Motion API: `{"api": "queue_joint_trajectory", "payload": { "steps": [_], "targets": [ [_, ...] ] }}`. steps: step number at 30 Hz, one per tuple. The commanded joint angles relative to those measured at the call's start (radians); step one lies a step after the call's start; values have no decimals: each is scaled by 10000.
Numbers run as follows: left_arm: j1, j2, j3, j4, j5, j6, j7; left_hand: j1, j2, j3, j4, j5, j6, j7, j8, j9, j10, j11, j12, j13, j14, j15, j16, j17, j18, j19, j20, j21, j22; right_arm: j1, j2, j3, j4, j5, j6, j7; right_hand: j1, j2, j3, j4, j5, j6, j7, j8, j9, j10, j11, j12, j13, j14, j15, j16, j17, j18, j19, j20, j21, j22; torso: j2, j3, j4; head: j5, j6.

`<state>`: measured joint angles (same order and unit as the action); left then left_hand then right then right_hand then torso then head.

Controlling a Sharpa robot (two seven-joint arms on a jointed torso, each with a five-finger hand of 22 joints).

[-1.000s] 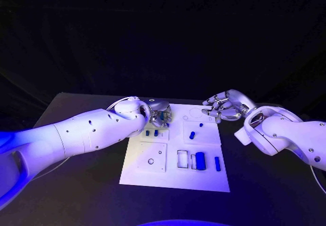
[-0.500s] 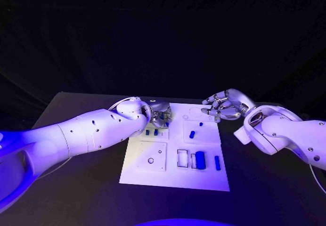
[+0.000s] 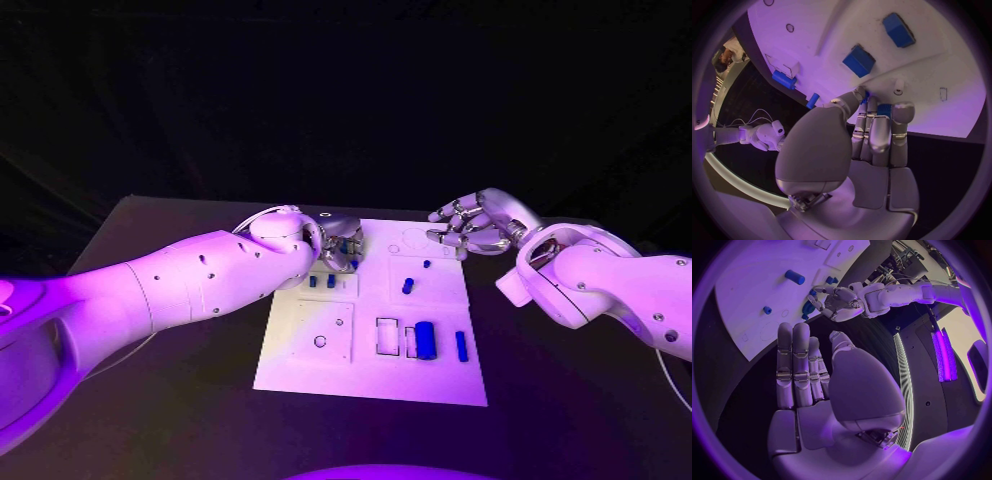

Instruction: Assemble the parts on the task board

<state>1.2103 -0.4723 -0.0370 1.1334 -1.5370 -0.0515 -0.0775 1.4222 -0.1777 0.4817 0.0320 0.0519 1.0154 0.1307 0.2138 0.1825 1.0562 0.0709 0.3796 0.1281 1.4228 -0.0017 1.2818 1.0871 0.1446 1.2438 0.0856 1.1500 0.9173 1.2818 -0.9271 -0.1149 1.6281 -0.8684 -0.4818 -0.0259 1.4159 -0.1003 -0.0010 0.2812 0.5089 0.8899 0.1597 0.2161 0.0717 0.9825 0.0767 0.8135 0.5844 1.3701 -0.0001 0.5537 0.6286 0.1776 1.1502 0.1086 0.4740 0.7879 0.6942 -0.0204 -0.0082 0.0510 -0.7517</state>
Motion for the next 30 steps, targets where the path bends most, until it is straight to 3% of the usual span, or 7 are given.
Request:
{"api": "queue_joint_trajectory", "payload": {
  "steps": [1, 13, 25, 30],
  "targets": [
    [-18, 54, -8, -42, -28, 284, -18, 48, 149, 127, -16, -10, 107, -11, -76, -31, 122, -15, -69, -30, 81, -34, 70, 25, -130, 85, 9, 102, 99, -6, 10, -2, 7, -86, 55, 103, -63, 14, 40, 6, 34, -36, 24, 51, -14, -54, -1, 7, -15, 80, 8, -48, 14, 46, 63, -10, -57, -13, 1, 0, -1, 4, 3],
    [-46, 143, -8, -146, -1, 506, -4, -70, 220, 435, -91, -18, 615, -96, -348, -151, 782, -114, -656, -252, 123, -114, 215, -12, -170, 113, -40, 436, 465, -6, 18, -2, 12, -86, 47, 112, -48, 12, 53, -5, 43, -40, 25, 54, -15, -67, -1, 6, -29, 81, 8, -67, 22, 46, 67, -10, -70, -20, 3, 0, 5, -13, -15],
    [-51, 56, -5, -74, 59, 216, -10, -67, 241, 467, -190, -6, 860, -93, -424, -174, 1081, -142, -899, -285, 163, -147, 262, -32, -205, 190, -76, 602, 673, -7, 34, -2, -9, -86, 39, 122, -48, 12, 53, -5, 43, -40, 25, 54, -15, -67, -1, 6, -29, 81, 8, -67, 22, 46, 67, -10, -70, -20, -5, -5, 5, 5, -2],
    [-51, -105, 66, 146, 134, 129, -14, -76, 187, 465, -234, -7, 870, -57, -489, -199, 1126, -118, -1004, -301, 163, -133, 252, -80, -208, 189, -74, 621, 687, -10, 47, -2, -28, -86, 35, 132, -48, 12, 53, -5, 43, -40, 25, 54, -15, -67, -1, 6, -29, 81, 8, -67, 22, 46, 67, -10, -70, -20, -6, -4, 4, 4, 30]
  ]
}}
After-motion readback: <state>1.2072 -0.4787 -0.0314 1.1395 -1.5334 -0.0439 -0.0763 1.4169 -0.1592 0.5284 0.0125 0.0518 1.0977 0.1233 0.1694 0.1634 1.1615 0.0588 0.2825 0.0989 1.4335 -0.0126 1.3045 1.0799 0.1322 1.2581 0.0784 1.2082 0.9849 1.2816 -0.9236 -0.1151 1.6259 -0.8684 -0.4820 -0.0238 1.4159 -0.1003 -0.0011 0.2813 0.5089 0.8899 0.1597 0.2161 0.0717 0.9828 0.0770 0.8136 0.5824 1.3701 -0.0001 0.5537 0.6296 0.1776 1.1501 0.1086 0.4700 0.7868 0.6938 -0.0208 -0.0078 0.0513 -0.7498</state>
